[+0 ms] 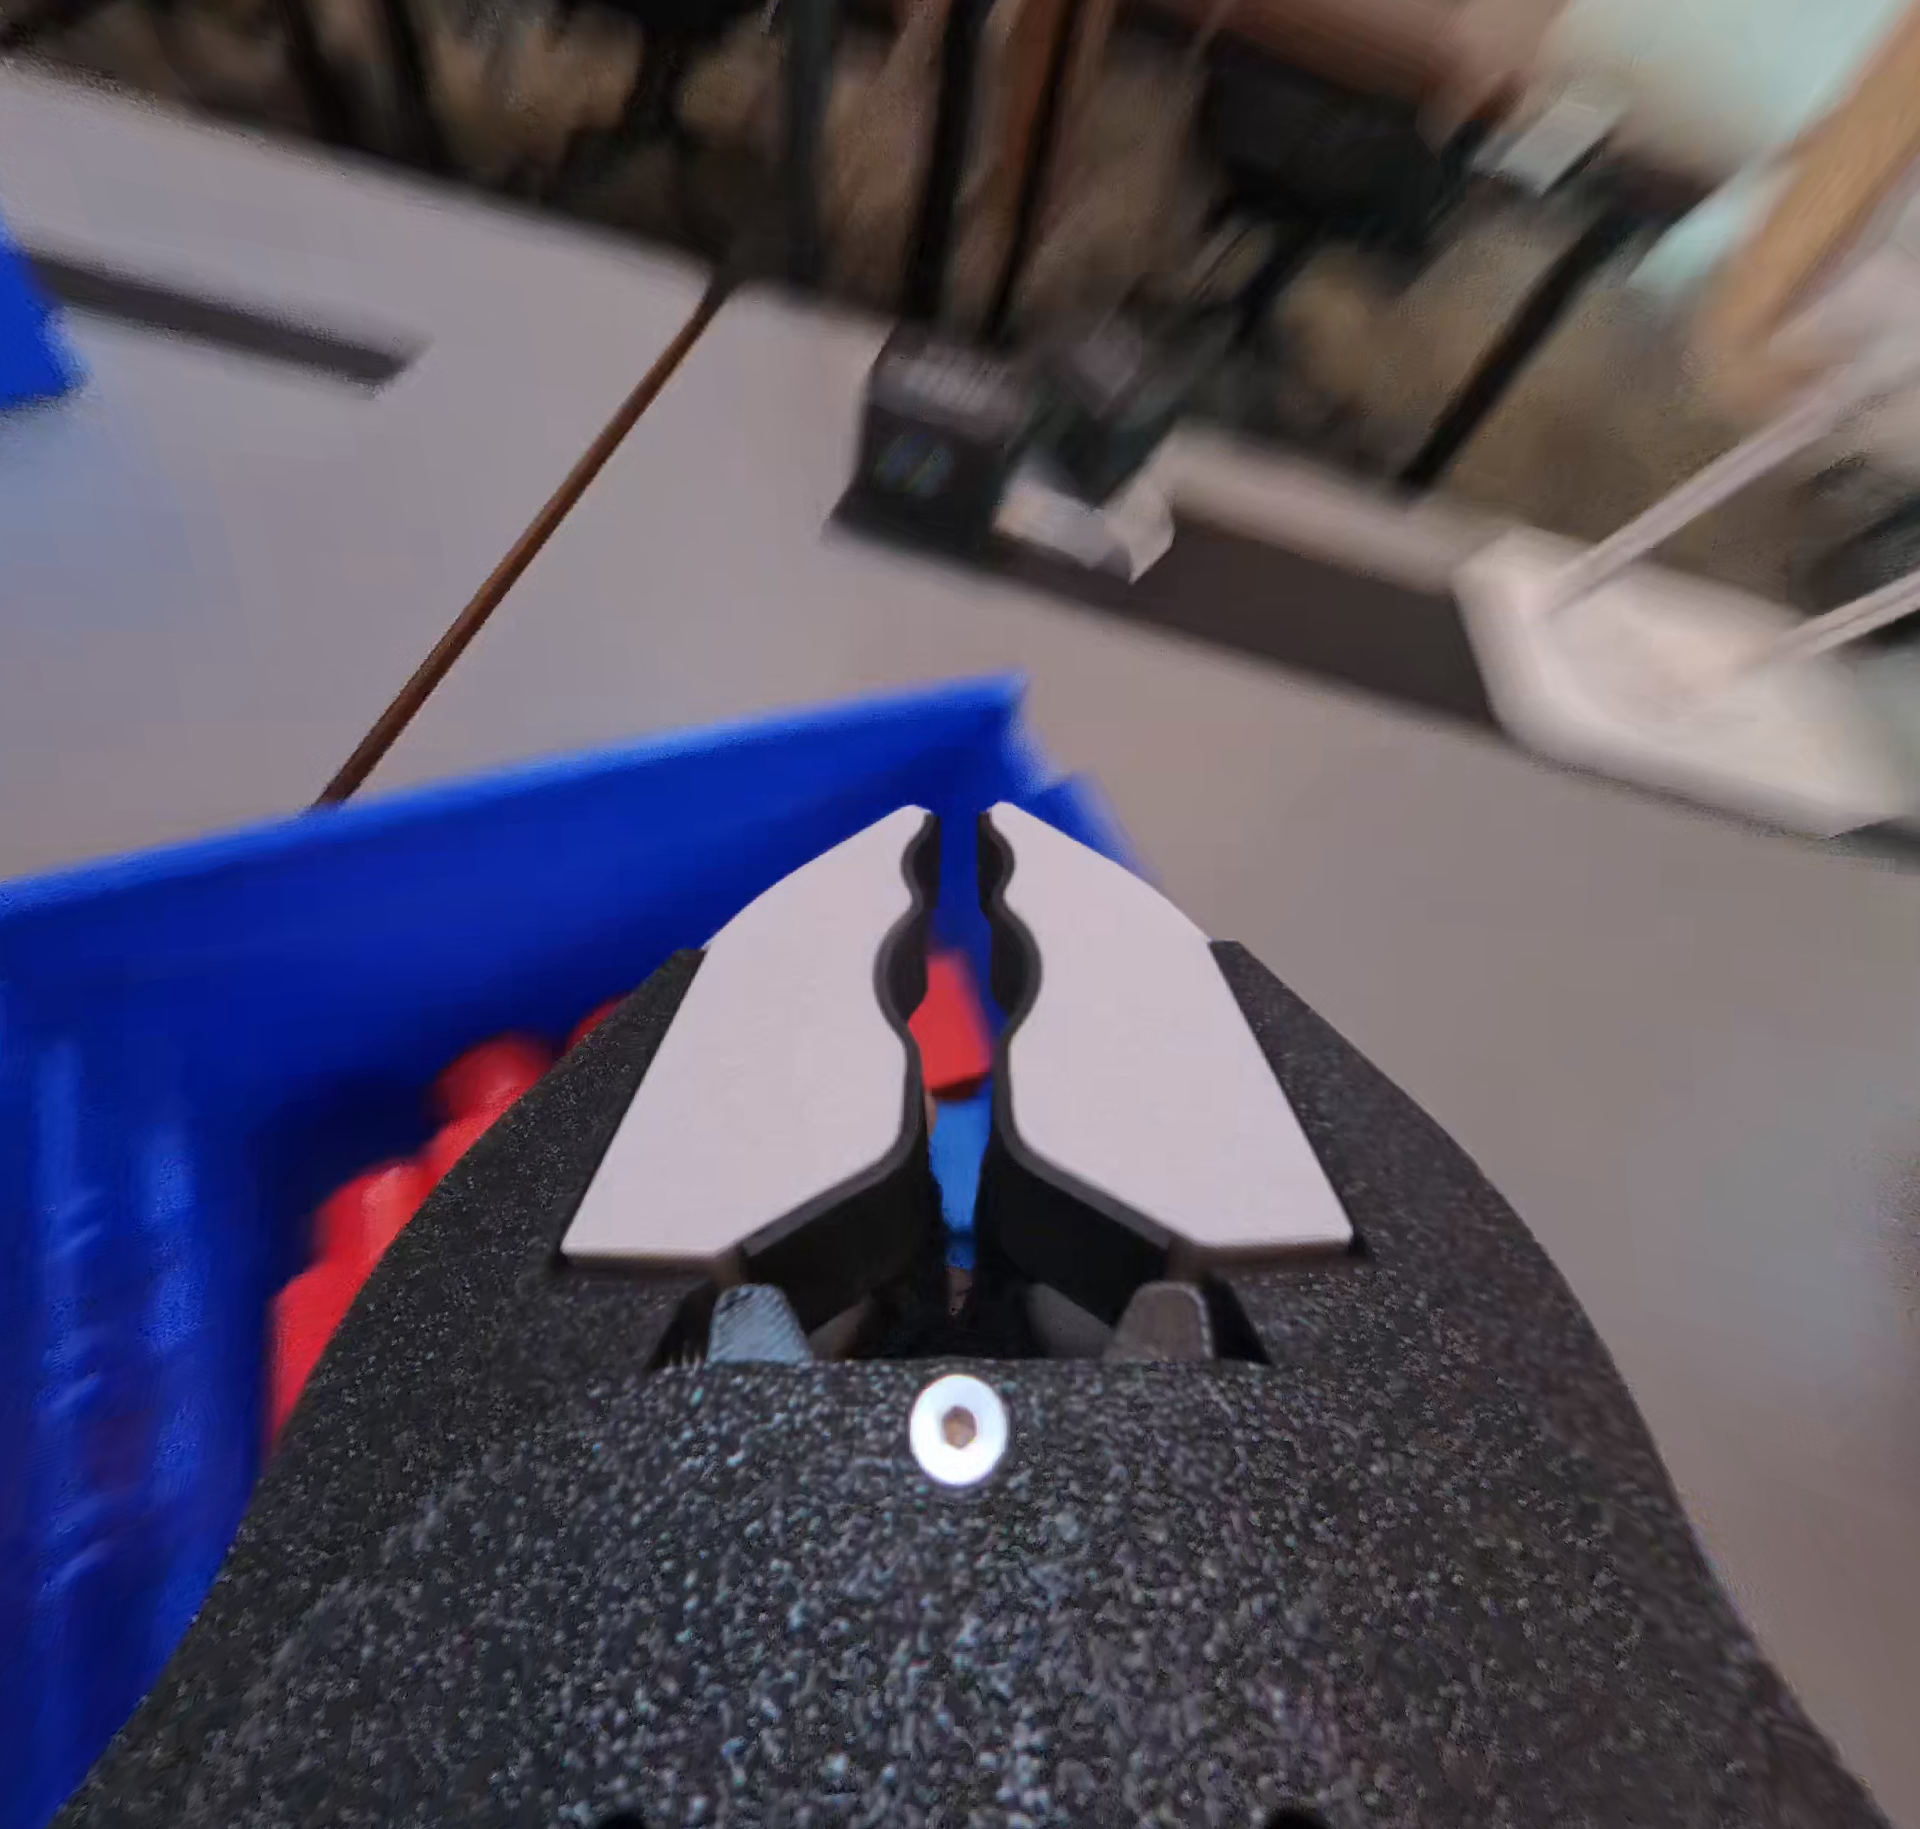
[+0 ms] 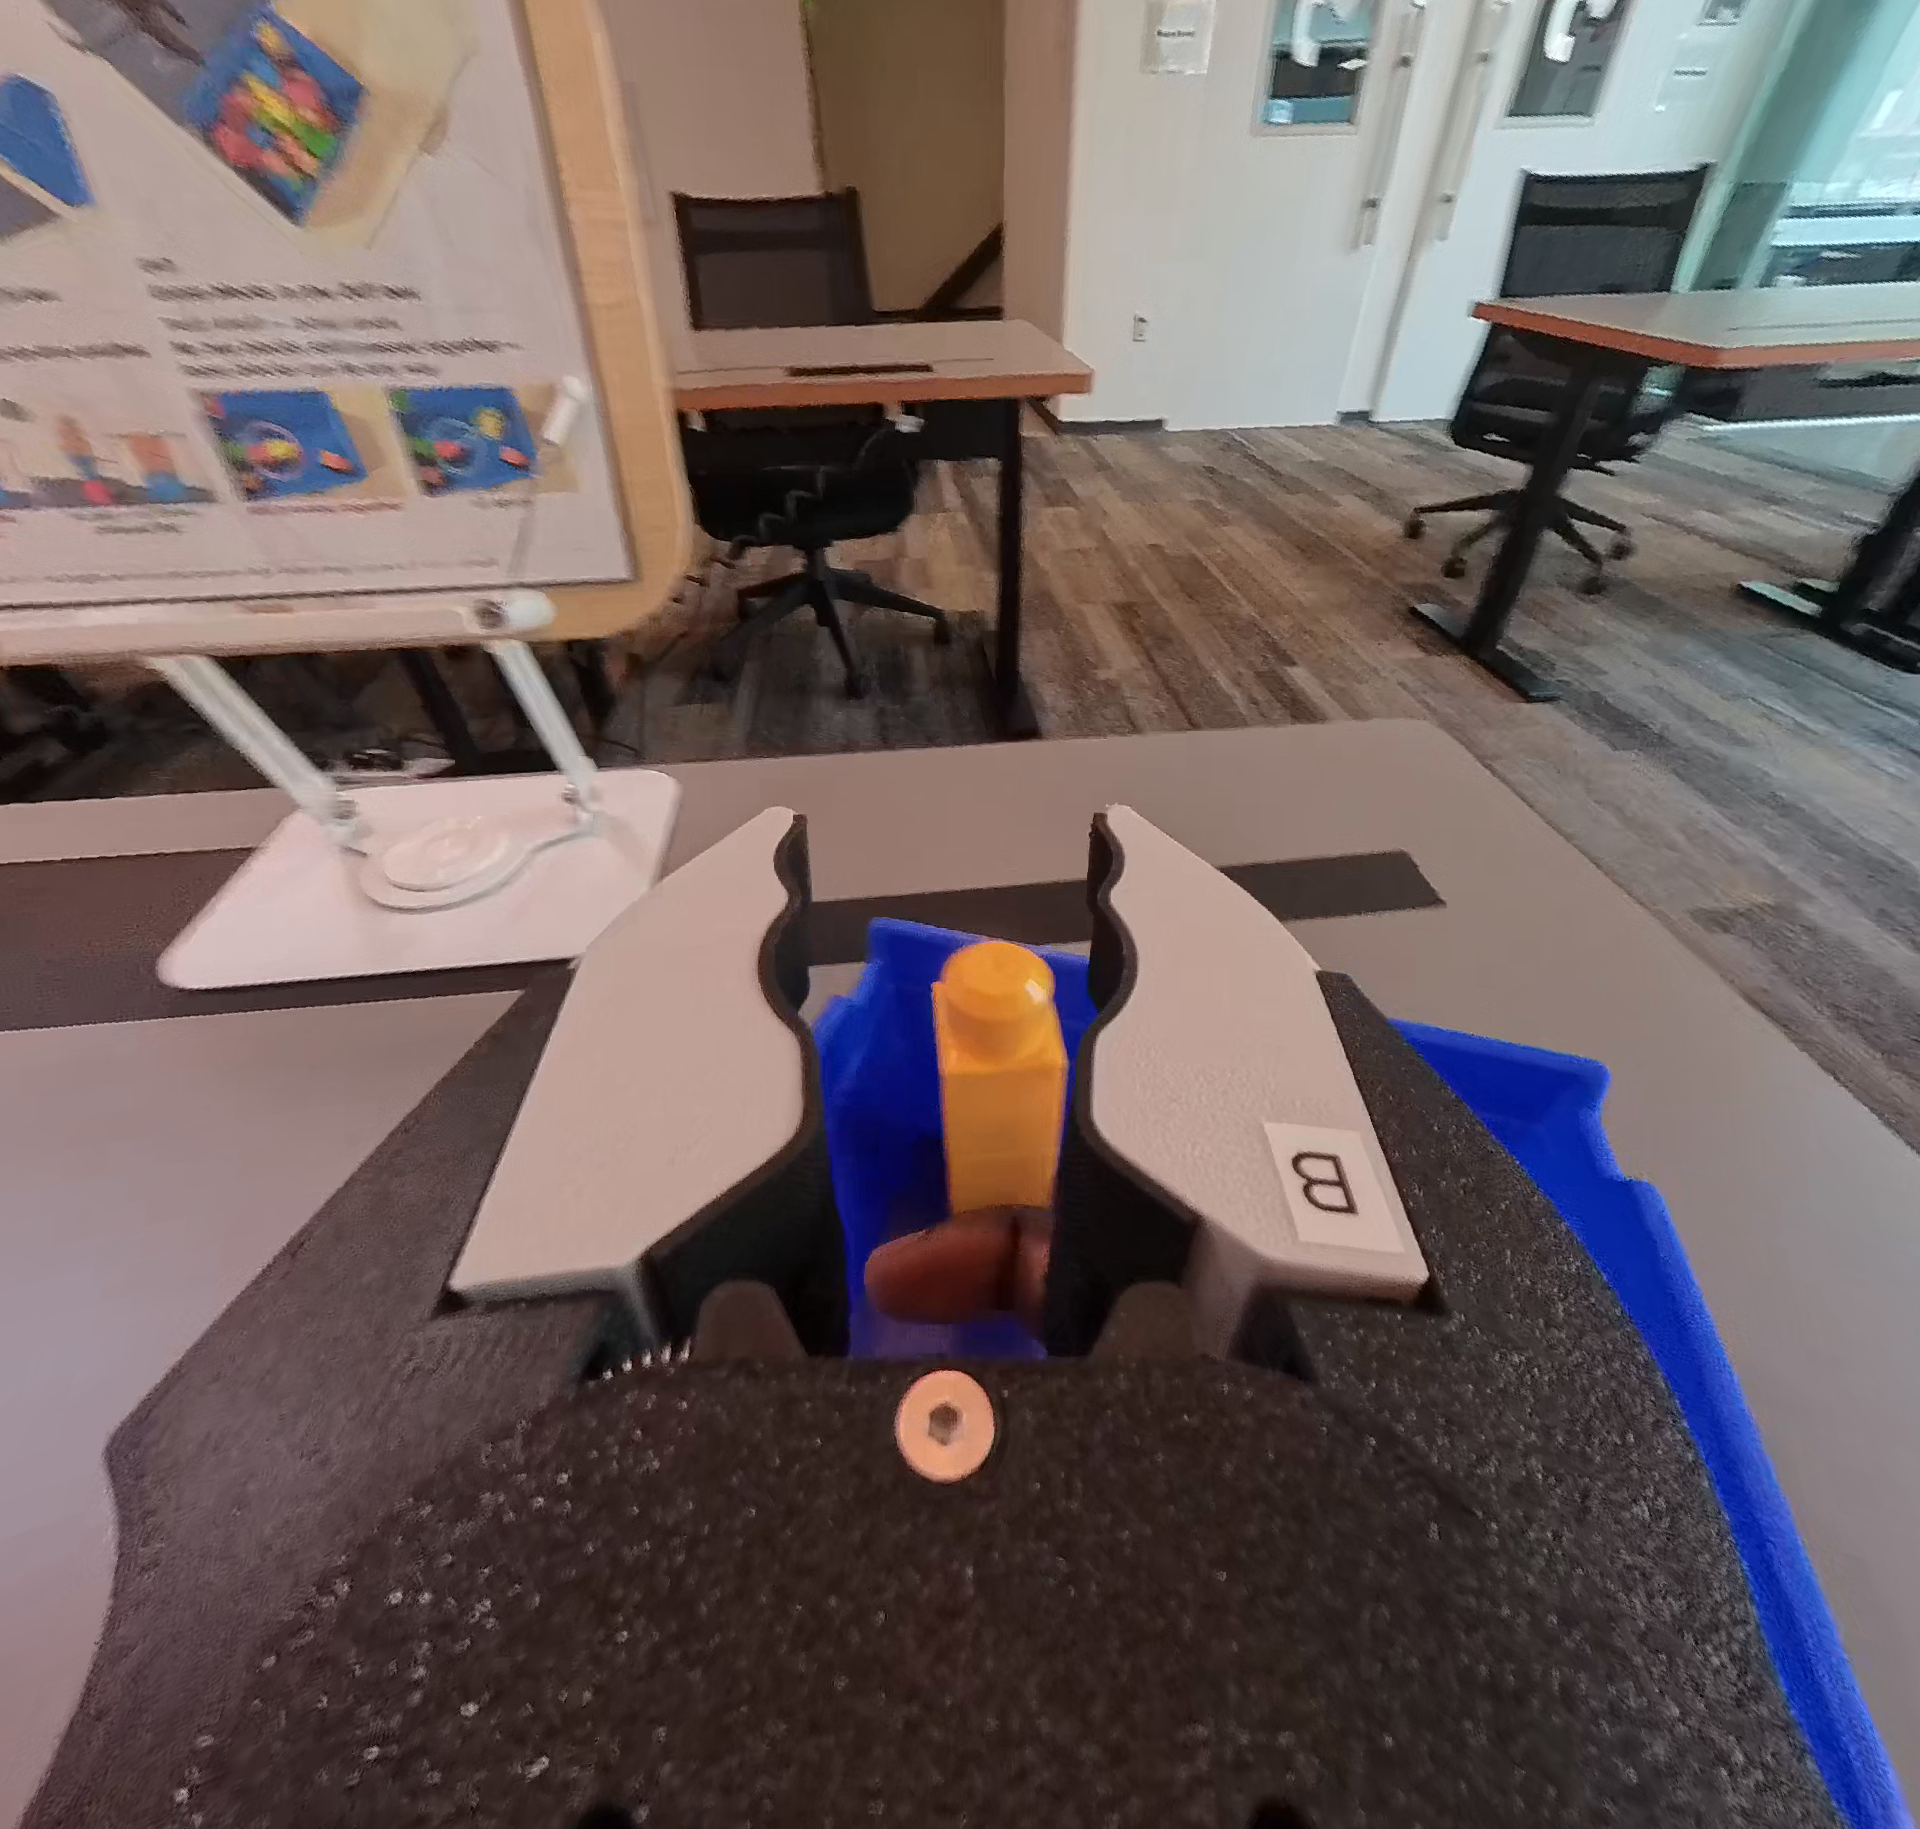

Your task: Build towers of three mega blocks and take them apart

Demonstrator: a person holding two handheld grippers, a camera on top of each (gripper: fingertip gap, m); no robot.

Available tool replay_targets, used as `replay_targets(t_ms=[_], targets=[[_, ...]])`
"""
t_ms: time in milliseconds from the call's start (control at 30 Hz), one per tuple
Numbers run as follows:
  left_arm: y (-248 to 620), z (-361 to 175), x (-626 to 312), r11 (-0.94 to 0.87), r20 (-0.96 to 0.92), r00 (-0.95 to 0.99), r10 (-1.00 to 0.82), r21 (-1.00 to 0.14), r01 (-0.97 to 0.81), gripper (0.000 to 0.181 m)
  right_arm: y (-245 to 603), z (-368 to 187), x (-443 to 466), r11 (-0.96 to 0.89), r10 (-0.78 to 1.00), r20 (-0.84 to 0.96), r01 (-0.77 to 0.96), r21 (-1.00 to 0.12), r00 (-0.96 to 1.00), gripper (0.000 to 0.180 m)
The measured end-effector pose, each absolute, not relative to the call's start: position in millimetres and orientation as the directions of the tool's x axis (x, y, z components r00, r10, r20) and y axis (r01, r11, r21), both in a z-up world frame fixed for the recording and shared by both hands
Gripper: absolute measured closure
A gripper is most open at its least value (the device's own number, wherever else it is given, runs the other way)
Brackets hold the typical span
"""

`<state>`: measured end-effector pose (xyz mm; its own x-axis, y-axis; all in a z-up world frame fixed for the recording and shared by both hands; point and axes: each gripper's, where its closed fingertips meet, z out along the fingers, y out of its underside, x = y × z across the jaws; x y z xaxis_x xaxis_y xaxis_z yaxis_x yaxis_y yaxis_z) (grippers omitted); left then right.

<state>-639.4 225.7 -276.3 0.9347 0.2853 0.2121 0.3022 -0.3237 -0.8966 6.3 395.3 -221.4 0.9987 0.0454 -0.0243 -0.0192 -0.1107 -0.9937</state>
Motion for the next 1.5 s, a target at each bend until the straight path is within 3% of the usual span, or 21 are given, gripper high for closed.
replay_targets(t_ms=[100,200,333,433,500,667,733,867,1067,1133,1200,1267,1367,1500], targets=[[217,-212,-613,-0.071,0.396,0.917,0.041,-0.914,0.398,0.177,389,-201,-25,-0.061,0.181,-0.083,-0.073,-0.995,0.980,0.129],[207,-226,-631,-0.150,0.274,0.940,0.204,-0.940,0.307,0.177,381,-183,-55,-0.022,0.290,-0.107,-0.105,-0.994,0.951,0.130],[210,-268,-645,-0.341,0.160,0.936,0.312,-0.901,0.268,0.152,375,-177,-78,-0.011,0.357,-0.065,-0.065,-0.998,0.932,0.130],[209,-313,-655,-0.529,0.059,0.920,0.387,-0.803,0.274,0.126,376,-179,-83,-0.013,0.358,-0.036,-0.034,-0.999,0.933,0.131],[208,-339,-657,-0.616,0.031,0.916,0.400,-0.730,0.294,0.120,377,-181,-82,-0.017,0.352,-0.028,-0.024,-1.000,0.935,0.131],[205,-380,-662,-0.714,0.015,0.902,0.432,-0.605,0.352,0.127,379,-182,-76,-0.018,0.337,-0.034,-0.030,-0.999,0.941,0.131],[206,-380,-662,-0.719,-0.012,0.904,0.428,-0.610,0.333,0.141,379,-182,-74,-0.017,0.329,-0.037,-0.033,-0.999,0.944,0.131],[210,-377,-660,-0.732,-0.057,0.920,0.388,-0.626,0.270,0.143,379,-182,-71,-0.013,0.323,-0.036,-0.033,-0.999,0.946,0.132],[212,-320,-656,-0.513,0.112,0.921,0.374,-0.802,0.306,0.144,377,-179,-79,-0.009,0.344,-0.027,-0.026,-1.000,0.939,0.132],[214,-278,-644,-0.351,0.216,0.933,0.286,-0.883,0.312,0.144,373,-175,-91,-0.003,0.390,-0.033,-0.034,-0.999,0.920,0.132],[213,-220,-620,-0.114,0.318,0.944,0.087,-0.938,0.327,0.144,365,-168,-112,-0.001,0.475,-0.059,-0.067,-0.998,0.878,0.132],[200,-159,-588,0.141,0.340,0.924,-0.178,-0.920,0.365,0.144,349,-155,-144,-0.005,0.607,-0.114,-0.139,-0.990,0.786,0.132],[172,-95,-547,0.390,0.251,0.837,-0.487,-0.795,0.465,0.144,306,-126,-200,-0.048,0.827,-0.209,-0.305,-0.951,0.522,0.130],[170,-61,-497,0.383,0.209,0.679,-0.704,-0.693,0.611,0.144,238,-93,-267,-0.180,0.956,-0.267,-0.471,-0.863,0.124,0.126]])
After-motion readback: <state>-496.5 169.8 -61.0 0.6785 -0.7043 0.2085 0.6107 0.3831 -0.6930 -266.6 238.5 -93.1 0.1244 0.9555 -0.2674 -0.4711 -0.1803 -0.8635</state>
